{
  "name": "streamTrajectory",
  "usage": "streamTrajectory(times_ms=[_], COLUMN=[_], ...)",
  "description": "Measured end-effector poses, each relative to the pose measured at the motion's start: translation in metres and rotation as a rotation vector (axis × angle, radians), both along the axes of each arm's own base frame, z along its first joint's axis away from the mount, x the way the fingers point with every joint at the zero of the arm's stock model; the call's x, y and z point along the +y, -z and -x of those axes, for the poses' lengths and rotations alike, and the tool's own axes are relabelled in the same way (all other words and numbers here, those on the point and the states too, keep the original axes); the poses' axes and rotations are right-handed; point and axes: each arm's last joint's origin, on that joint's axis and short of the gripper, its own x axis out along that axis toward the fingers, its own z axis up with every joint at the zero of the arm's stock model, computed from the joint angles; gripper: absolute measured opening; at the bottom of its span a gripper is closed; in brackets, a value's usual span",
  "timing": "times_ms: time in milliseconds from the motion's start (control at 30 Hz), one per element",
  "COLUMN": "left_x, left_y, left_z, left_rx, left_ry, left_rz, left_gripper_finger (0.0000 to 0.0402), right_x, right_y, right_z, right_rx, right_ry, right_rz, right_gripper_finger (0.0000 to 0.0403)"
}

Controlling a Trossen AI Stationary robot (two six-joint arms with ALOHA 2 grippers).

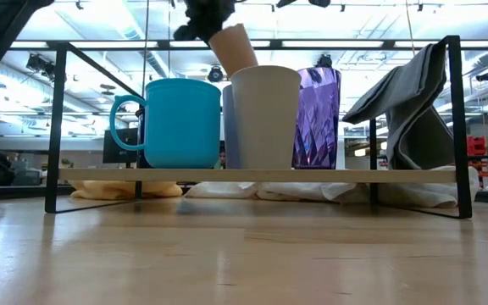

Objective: Stack small to large cups/mugs on shelf
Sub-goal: Put the orange cup on the shelf

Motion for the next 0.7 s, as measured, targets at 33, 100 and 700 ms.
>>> streamTrajectory(times_ms=[33, 100, 700], left_x=[0.001, 0.002, 0.004], left_y=[0.002, 0.002, -0.006], left_z=[-0.002, -0.004, -0.018], left_rx=[0.000, -0.014, -0.172], left_ry=[0.001, 0.008, 0.008], left_rz=[0.002, 0.003, -0.036], left_gripper_finger=[0.0009, 0.0009, 0.0009], right_x=[-0.001, -0.004, -0.040], right_y=[0.001, 0.001, 0.025], right_z=[0.000, 0.000, -0.020], right_rx=[0.003, 0.005, 0.050], right_ry=[-0.003, -0.010, 0.067], right_rz=[0.004, 0.003, -0.064], right_gripper_finger=[0.0179, 0.0179, 0.0201])
